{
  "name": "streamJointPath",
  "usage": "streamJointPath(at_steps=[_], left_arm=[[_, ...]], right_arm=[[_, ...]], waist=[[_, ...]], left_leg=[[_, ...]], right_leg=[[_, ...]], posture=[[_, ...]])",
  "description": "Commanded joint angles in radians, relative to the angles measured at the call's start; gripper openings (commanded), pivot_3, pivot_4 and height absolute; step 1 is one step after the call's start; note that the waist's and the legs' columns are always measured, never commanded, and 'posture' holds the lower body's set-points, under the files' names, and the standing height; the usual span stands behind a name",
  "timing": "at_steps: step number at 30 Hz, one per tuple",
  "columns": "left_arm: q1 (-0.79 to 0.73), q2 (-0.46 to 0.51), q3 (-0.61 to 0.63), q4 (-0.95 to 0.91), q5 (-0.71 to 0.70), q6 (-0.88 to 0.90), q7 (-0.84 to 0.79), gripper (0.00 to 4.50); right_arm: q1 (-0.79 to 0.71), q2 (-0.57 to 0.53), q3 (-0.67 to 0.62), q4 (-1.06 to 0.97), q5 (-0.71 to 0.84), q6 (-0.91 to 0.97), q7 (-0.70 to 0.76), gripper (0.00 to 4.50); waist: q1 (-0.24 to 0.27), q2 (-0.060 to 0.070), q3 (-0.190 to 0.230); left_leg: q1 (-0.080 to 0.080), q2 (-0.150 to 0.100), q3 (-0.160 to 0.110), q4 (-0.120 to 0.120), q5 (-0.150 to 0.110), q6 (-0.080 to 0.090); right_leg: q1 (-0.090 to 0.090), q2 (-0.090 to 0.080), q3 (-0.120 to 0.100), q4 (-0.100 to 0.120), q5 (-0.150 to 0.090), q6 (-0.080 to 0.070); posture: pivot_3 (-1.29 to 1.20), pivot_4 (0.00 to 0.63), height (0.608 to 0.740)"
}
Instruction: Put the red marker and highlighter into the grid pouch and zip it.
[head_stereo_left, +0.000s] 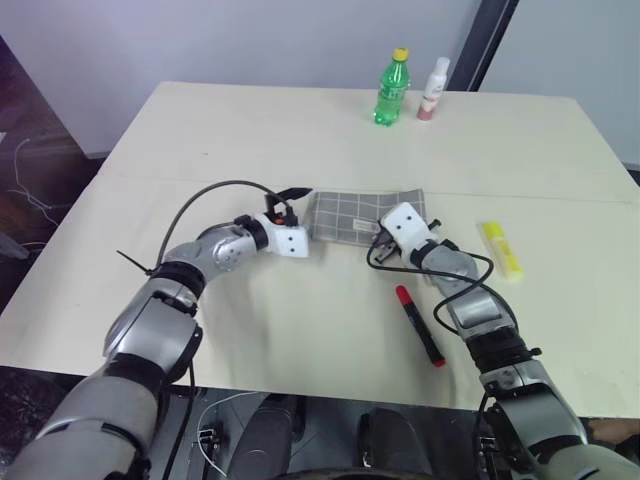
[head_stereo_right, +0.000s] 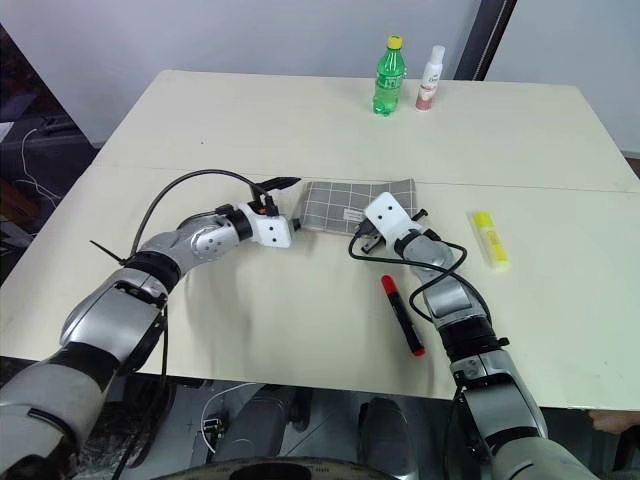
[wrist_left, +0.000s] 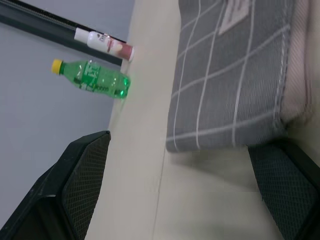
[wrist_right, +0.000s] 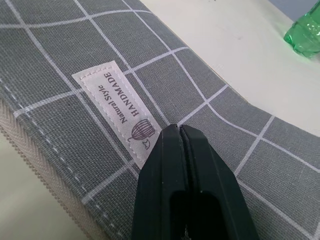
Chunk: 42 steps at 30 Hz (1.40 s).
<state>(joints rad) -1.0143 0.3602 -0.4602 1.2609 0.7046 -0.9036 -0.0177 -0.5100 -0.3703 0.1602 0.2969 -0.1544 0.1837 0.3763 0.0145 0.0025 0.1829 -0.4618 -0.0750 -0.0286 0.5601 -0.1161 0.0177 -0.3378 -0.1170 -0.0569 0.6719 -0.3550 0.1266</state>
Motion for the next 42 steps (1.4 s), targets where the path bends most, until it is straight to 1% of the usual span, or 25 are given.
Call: streamJointPath(at_steps=[1,2,4,5,7,8,10,12,14,15,17,18,20,22,25,27,29,31,33,35,39,42], left_arm=[[0.012,-0.036,-0.003,0.033,-0.04,-0.007,-0.098,3.65],[0.014,-0.037,-0.002,0.034,-0.046,-0.01,-0.113,3.19],[0.017,-0.034,-0.008,0.032,-0.049,-0.021,-0.136,2.16],[0.019,-0.034,-0.003,0.034,-0.063,-0.023,-0.163,1.57],[0.023,-0.035,0.005,0.032,-0.082,-0.028,-0.19,0.64],[0.025,-0.036,0.01,0.029,-0.093,-0.033,-0.2,0.1],[0.03,-0.039,0.029,0.025,-0.126,-0.036,-0.228,0.04],[0.043,-0.048,0.078,0.017,-0.202,-0.055,-0.286,0.04],[0.059,-0.04,0.11,-0.005,-0.249,-0.085,-0.312,0.0],[0.068,-0.034,0.126,-0.018,-0.273,-0.095,-0.324,0.0],[0.09,-0.021,0.153,-0.045,-0.315,-0.104,-0.352,0.0],[0.102,-0.014,0.163,-0.061,-0.331,-0.105,-0.361,0.0],[0.133,0.001,0.189,-0.101,-0.378,-0.094,-0.388,0.0],[0.164,0.026,0.196,-0.157,-0.378,-0.086,-0.372,0.0],[0.214,0.073,0.206,-0.258,-0.345,-0.041,-0.309,0.0],[0.253,0.093,0.219,-0.334,-0.336,0.006,-0.271,0.0],[0.297,0.101,0.229,-0.417,-0.337,0.058,-0.254,0.0],[0.337,0.1,0.241,-0.5,-0.323,0.137,-0.222,0.0],[0.375,0.087,0.253,-0.576,-0.326,0.22,-0.206,0.0],[0.41,0.079,0.255,-0.647,-0.32,0.271,-0.19,0.0],[0.463,0.052,0.25,-0.755,-0.322,0.374,-0.194,0.0],[0.485,0.033,0.255,-0.811,-0.33,0.438,-0.2,0.0]], right_arm=[[0.005,0.004,-0.009,-0.052,0.003,0.012,0.003,0.0],[0.005,0.005,-0.009,-0.057,0.003,0.015,0.004,0.0],[0.006,0.006,-0.011,-0.064,0.005,0.016,0.005,0.0],[0.005,0.005,-0.012,-0.064,0.006,0.015,0.005,0.0],[0.002,0.004,-0.011,-0.064,0.006,0.008,0.006,0.0],[0.001,0.004,-0.011,-0.064,0.006,0.004,0.008,0.0],[-0.002,0.003,-0.015,-0.072,0.011,0.003,0.01,0.0],[0.006,0.004,-0.024,-0.114,0.052,0.004,0.054,0.0],[0.026,-0.004,-0.036,-0.182,0.09,0.018,0.098,0.54],[0.036,-0.006,-0.053,-0.218,0.109,0.036,0.104,0.89],[0.058,-0.006,-0.098,-0.296,0.157,0.084,0.107,1.85],[0.071,-0.013,-0.119,-0.34,0.182,0.112,0.115,2.42],[0.108,-0.041,-0.168,-0.437,0.224,0.172,0.13,3.41],[0.154,-0.075,-0.22,-0.536,0.275,0.255,0.15,4.45],[0.23,-0.124,-0.291,-0.672,0.357,0.394,0.173,4.49],[0.276,-0.163,-0.313,-0.723,0.369,0.45,0.178,4.49],[0.312,-0.167,-0.331,-0.75,0.392,0.504,0.164,4.49],[0.344,-0.164,-0.316,-0.765,0.393,0.536,0.151,4.49],[0.365,-0.153,-0.282,-0.771,0.387,0.578,0.13,4.49],[0.355,-0.13,-0.25,-0.757,0.37,0.591,0.096,4.49],[0.288,-0.047,-0.245,-0.669,0.37,0.624,0.016,4.49],[0.249,0.011,-0.235,-0.602,0.378,0.618,-0.014,4.49]], waist=[[-0.001,0.0,0.0],[-0.001,0.0,0.0],[-0.002,0.0,0.0],[-0.003,0.0,0.0],[-0.003,0.0,0.0],[-0.003,0.0,0.0],[-0.003,0.0,0.0],[-0.004,0.0,0.0],[-0.005,0.0,0.0],[-0.005,0.0,0.0],[-0.004,0.0,0.0],[-0.003,0.0,0.0],[-0.003,0.0,0.0],[-0.002,0.0,0.0],[-0.002,0.0,0.0],[-0.003,0.0,0.0],[-0.003,0.0,0.0],[-0.003,0.0,0.0],[-0.003,0.0,0.0],[-0.003,0.0,0.0],[-0.004,0.0,0.0],[-0.002,0.0,0.0]], left_leg=[[0.0,0.0,0.0,0.0,0.0,0.0],[0.0,0.0,0.0,0.0,0.0,0.0],[0.0,0.0,0.0,0.0,0.001,-0.001],[0.0,0.0,0.0,0.0,0.001,-0.002],[0.0,0.0,0.0,0.0,0.001,-0.001],[0.0,0.0,0.0,0.0,0.001,-0.001],[0.0,0.0,0.0,0.0,0.001,-0.001],[0.0,0.0,0.0,0.0,0.001,-0.001],[0.0,0.0,0.0,0.0,0.001,-0.001],[0.0,0.0,0.0,0.0,0.001,-0.001],[0.0,0.0,0.0,0.0,0.001,-0.002],[0.0,0.0,0.0,0.0,0.002,-0.002],[0.0,0.0,0.0,0.0,0.002,-0.002],[0.0,0.0,0.0,0.0,0.001,-0.001],[0.0,0.001,0.0,0.0,0.0,0.0],[0.0,0.001,0.0,0.0,-0.001,0.001],[0.0,0.001,0.0,0.0,-0.001,0.001],[0.0,0.002,0.0,0.0,-0.001,0.001],[0.0,0.002,0.0,0.0,-0.001,0.001],[-0.001,0.002,0.0,0.0,-0.001,0.001],[-0.001,0.002,0.0,0.0,-0.001,0.001],[-0.001,0.002,0.0,0.0,-0.001,0.0]], right_leg=[[0.0,0.0,0.0,0.0,0.0,0.0],[0.0,0.0,0.0,0.0,0.0,0.0],[0.0,0.0,0.0,0.0,0.0,0.0],[0.0,0.0,0.0,0.0,0.0,0.0],[0.0,0.0,0.0,0.0,0.0,0.0],[0.0,0.0,0.0,0.0,0.0,0.0],[0.0,0.0,0.0,0.0,0.0,0.0],[0.0,0.0,0.0,0.0,0.0,0.0],[0.0,0.0,0.0,0.0,0.0,0.0],[0.0,0.0,0.0,0.0,0.0,0.0],[0.0,0.0,0.0,0.0,0.0,0.0],[0.0,0.0,0.0,0.0,0.0,0.0],[0.0,0.0,0.0,0.0,0.0,0.0],[0.0,0.0,0.0,0.0,0.0,0.0],[-0.001,-0.001,0.0,0.0,0.0,0.0],[-0.001,-0.001,0.0,0.0,0.0,0.0],[-0.001,-0.001,0.0,0.0,0.0,0.0],[-0.001,-0.001,0.0,0.0,0.0,0.0],[-0.001,-0.001,0.0,-0.001,0.0,0.0],[-0.001,-0.001,0.0,-0.001,0.0,0.0],[-0.001,-0.001,0.0,-0.001,0.0,-0.001],[-0.001,0.0,0.0,-0.001,0.0,-0.001]], posture=[[0.0,0.15,0.74],[0.0,0.15,0.74],[0.0,0.15,0.74],[0.0,0.15,0.74],[0.0,0.15,0.74],[0.0,0.15,0.74],[0.0,0.15,0.74],[0.0,0.15,0.74],[0.0,0.15,0.74],[0.0,0.15,0.74],[0.0,0.15,0.74],[0.0,0.15,0.74],[0.0,0.15,0.74],[0.0,0.15,0.74],[0.0,0.15,0.74],[0.0,0.15,0.74],[0.0,0.15,0.74],[0.0,0.15,0.74],[0.0,0.15,0.74],[0.0,0.15,0.74],[0.0,0.15,0.74],[0.0,0.15,0.74]])
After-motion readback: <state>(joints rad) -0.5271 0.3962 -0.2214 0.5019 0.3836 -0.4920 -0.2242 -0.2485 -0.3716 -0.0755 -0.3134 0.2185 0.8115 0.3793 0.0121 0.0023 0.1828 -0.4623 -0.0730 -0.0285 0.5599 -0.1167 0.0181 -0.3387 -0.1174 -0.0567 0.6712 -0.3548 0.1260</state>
